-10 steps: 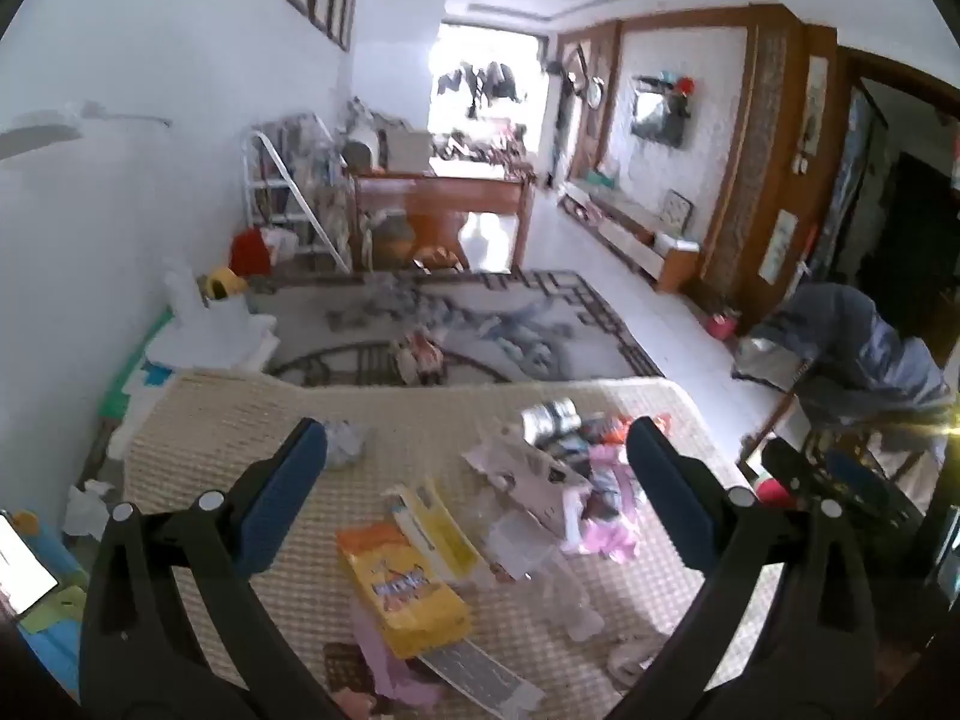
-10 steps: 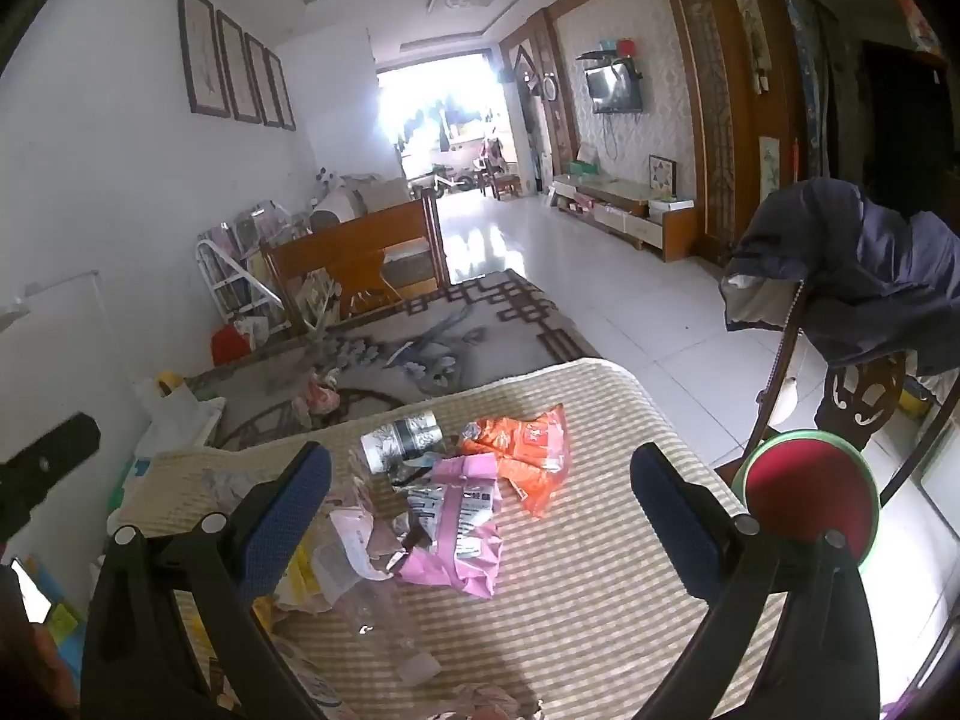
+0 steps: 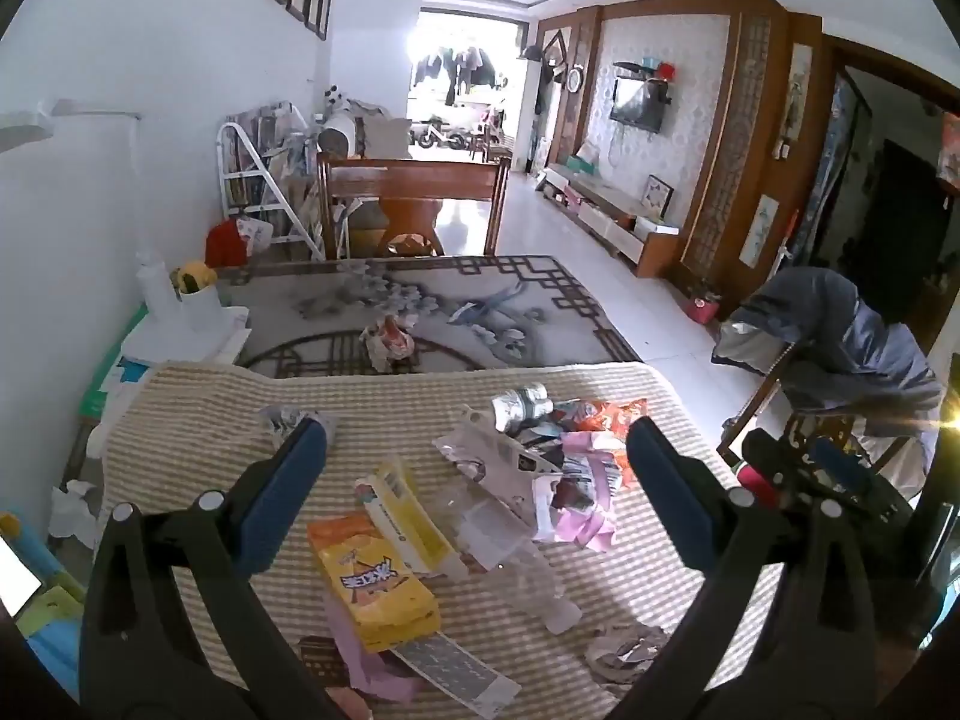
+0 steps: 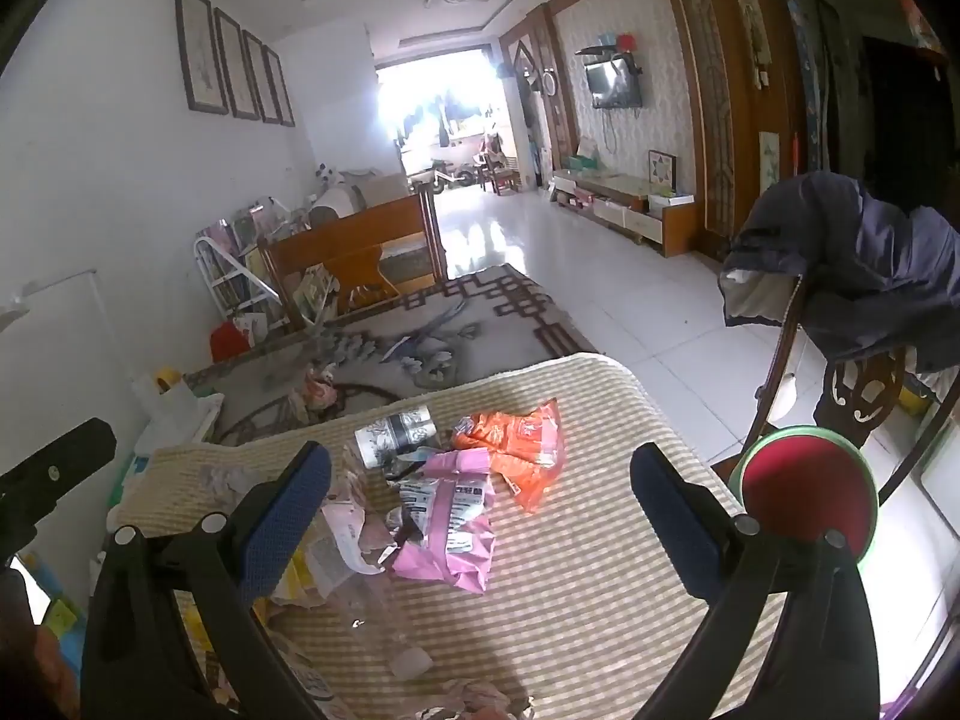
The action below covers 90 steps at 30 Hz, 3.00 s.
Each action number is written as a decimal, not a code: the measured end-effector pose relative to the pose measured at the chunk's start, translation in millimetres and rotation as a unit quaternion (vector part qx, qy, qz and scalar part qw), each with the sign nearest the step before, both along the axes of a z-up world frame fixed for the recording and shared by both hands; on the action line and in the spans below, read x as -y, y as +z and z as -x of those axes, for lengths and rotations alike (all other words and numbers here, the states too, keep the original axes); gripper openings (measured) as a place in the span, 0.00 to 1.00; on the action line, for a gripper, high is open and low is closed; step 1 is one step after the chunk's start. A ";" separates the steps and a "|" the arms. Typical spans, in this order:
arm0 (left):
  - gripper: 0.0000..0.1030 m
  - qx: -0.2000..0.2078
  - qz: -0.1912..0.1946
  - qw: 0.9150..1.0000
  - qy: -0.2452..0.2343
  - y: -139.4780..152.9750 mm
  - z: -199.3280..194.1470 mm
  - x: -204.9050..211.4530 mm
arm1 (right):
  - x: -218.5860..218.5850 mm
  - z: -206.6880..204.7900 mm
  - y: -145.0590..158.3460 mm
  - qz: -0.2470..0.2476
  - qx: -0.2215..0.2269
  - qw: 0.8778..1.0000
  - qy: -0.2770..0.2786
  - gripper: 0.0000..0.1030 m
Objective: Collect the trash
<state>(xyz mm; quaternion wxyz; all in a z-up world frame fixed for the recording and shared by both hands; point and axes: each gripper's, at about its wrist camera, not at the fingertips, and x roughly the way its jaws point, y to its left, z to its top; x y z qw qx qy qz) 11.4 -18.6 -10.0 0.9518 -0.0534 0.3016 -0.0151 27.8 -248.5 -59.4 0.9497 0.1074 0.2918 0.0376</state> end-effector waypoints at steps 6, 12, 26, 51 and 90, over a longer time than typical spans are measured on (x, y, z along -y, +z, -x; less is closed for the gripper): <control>0.95 -0.006 -0.001 1.000 -0.002 0.9 -0.9 2.0 | 1.9 7.5 1.2 -0.003 -0.002 1.000 0.001 0.93; 0.95 -0.009 0.001 1.000 -0.002 -2.5 -0.6 -0.7 | -1.3 8.4 -0.8 0.000 -0.005 1.000 0.004 0.93; 0.95 -0.014 0.000 1.000 0.000 -8.0 1.9 -2.9 | -0.9 13.2 -2.2 -0.003 -0.008 1.000 0.003 0.93; 0.95 -0.023 0.000 1.000 -0.003 -11.2 -0.7 5.2 | 1.2 12.3 -7.3 -0.001 -0.016 1.000 0.002 0.93; 0.82 -0.247 0.071 0.966 -0.034 -145.2 15.8 -42.4 | -42.3 16.8 -110.2 0.011 -0.229 0.961 0.154 0.91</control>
